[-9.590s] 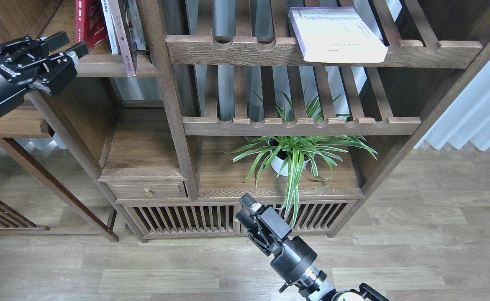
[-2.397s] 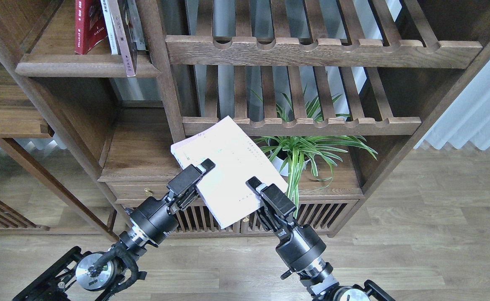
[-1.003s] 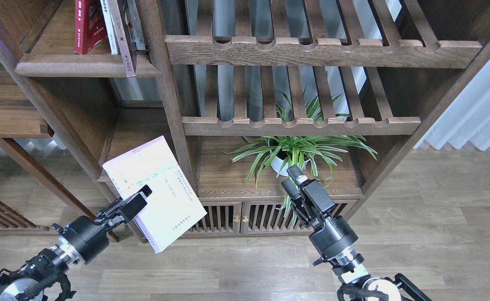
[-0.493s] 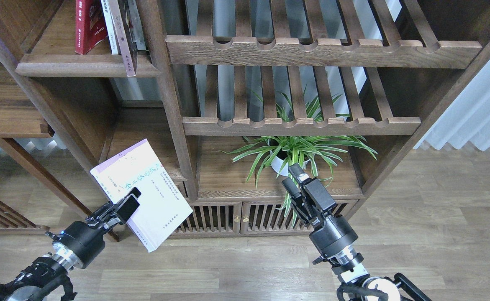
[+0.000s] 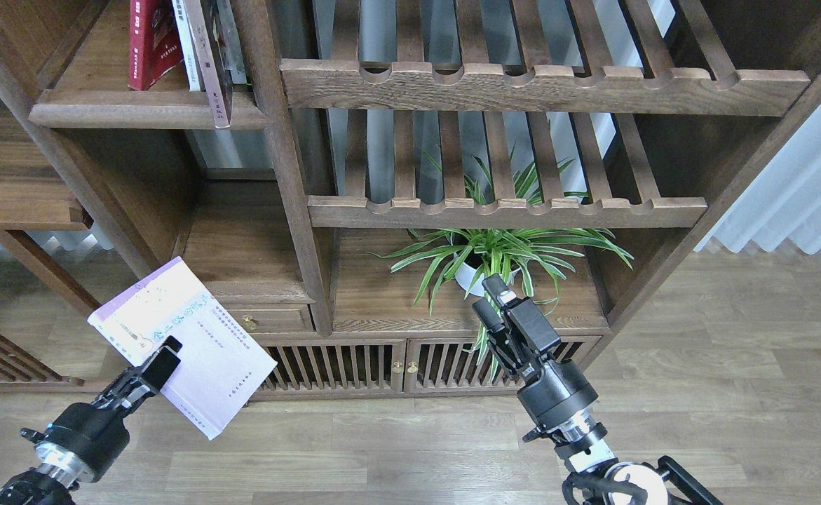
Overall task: Organize books on shelf
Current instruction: 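Lift the white book with the left gripper up toward the upper shelf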
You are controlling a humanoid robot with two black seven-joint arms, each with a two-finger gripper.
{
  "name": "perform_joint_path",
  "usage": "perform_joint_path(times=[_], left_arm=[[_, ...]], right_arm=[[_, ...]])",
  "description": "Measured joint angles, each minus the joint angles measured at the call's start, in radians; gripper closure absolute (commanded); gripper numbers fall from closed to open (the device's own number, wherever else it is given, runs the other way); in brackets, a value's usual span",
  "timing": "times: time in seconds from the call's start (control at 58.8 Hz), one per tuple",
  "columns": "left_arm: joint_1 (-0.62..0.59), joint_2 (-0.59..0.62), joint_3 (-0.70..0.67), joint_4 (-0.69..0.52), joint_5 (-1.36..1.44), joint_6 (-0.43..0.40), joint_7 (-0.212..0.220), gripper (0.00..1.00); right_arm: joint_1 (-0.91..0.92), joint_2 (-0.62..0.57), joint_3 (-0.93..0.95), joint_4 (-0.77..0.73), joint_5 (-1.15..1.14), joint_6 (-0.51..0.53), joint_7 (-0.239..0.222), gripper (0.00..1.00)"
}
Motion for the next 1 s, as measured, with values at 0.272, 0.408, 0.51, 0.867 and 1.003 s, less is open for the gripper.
perform_joint_path(times=[0.272,0.408,0.51,0.867,1.003], left_arm=[[-0.076,0.000,-0.073,0.000,-0.014,0.000,0.013,0.98],[-0.139,0.000,-0.076,0.000,-0.020,0.000,0.021,0.99],[-0.221,0.000,-0.076,0.000,-0.025,-0.001,0.034,0.99],[-0.382,0.066,-0.063,0.000,-0.031,-0.001,0.062,0.99],[-0.403,0.093,-0.047,0.000,-0.033,0.000,0.063,0.99]], right_arm=[[0.015,0.000,0.000,-0.004,0.000,0.000,0.000,0.17],[0.016,0.000,0.000,-0.005,0.000,0.000,0.000,0.17],[0.016,0.000,0.000,-0.006,0.000,0.000,0.000,0.17],[0.029,-0.001,0.000,-0.009,0.000,0.000,0.000,0.17],[0.035,-0.001,0.000,-0.010,0.000,0.000,0.000,0.17]])
